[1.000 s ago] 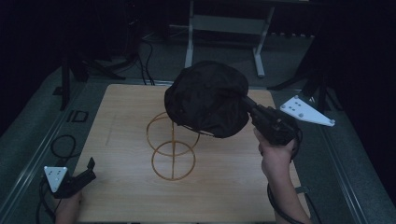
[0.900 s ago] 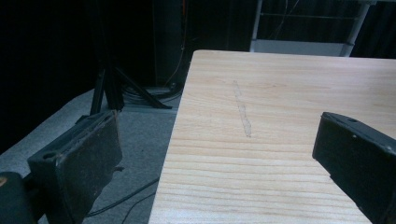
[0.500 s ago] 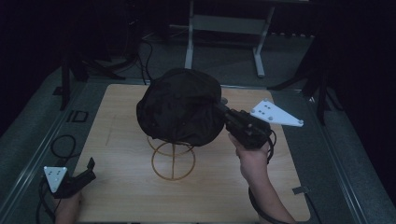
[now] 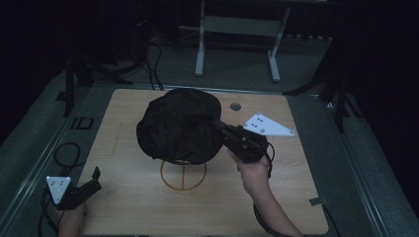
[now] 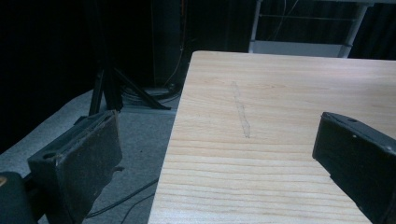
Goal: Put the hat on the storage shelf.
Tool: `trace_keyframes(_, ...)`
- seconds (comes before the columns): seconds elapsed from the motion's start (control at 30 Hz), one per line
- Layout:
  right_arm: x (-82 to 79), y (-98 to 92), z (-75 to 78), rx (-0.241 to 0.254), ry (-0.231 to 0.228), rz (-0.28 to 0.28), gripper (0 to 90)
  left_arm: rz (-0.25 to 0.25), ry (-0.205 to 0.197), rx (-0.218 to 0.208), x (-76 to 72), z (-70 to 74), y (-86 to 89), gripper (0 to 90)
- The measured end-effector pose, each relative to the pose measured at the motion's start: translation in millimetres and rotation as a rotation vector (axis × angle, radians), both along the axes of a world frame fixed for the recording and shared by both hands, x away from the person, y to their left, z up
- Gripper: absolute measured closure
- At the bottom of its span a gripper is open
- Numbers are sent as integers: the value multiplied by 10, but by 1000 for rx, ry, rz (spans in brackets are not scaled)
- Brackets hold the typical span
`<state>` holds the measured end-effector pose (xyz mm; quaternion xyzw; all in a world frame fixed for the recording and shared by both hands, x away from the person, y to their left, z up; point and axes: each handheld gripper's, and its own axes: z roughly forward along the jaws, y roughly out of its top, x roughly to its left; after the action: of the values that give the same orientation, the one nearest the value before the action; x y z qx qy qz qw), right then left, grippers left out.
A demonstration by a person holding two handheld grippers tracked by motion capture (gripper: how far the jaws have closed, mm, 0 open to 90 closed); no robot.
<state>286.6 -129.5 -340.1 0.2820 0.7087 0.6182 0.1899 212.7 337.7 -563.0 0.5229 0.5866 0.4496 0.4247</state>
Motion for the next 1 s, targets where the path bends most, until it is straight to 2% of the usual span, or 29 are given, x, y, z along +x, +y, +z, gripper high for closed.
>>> trace_keyframes(0.2,30,74,-117,-41,15,16,900,-2,0,1,0,0,1,18)
trace_keyframes(0.4,47,83,-187,-59,25,15,900,-3,0,0,-1,0,2,18)
trace_keyframes(0.57,94,20,-267,-59,54,4,900,-2,-1,2,-1,0,1,18)
trace_keyframes(0.73,115,-31,-347,-79,77,-6,900,0,-1,3,-2,0,-1,18)
trace_keyframes(1.0,134,-74,-450,-97,95,-12,900,0,-1,2,-2,0,0,18)
